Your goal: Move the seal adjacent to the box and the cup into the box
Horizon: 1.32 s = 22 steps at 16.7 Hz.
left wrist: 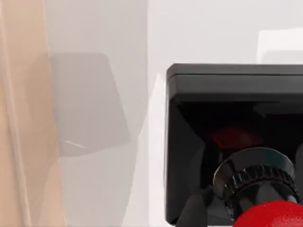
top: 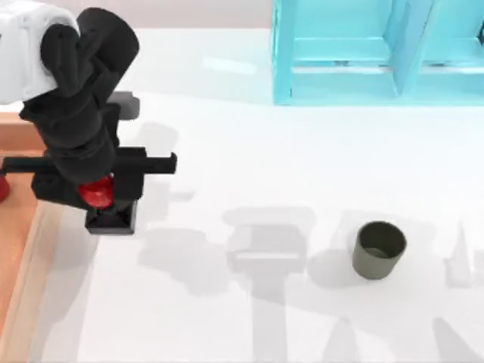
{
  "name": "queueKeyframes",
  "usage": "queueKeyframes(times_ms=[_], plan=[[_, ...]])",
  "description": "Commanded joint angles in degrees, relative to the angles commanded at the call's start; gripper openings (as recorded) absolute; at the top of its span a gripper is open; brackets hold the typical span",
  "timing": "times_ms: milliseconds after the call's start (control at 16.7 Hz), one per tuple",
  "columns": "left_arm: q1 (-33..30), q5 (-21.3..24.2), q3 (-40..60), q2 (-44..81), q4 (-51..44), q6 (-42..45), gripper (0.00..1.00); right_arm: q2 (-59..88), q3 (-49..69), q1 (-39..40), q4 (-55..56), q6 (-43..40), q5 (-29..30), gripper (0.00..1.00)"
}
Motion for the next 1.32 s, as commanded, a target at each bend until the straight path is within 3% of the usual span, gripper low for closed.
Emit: queueKeyframes(times_ms=[240,1020,1320], plan=[[-0.01,-0.01,-0.34,0.12,0.39,0.00,0.00,0.00,0.00,0.00,0.00,0.00,0.00,1.00],[-0.01,-0.01,-0.34,0.12,0.39,0.00,0.98,0.00,0.00,0.00,0.00,0.00,0.00,1.00],[-0.01,-0.01,-0.34,0.12,0.39,0.00,1.00,0.00,0.00,0.00,0.00,0.00,0.00,1.00]])
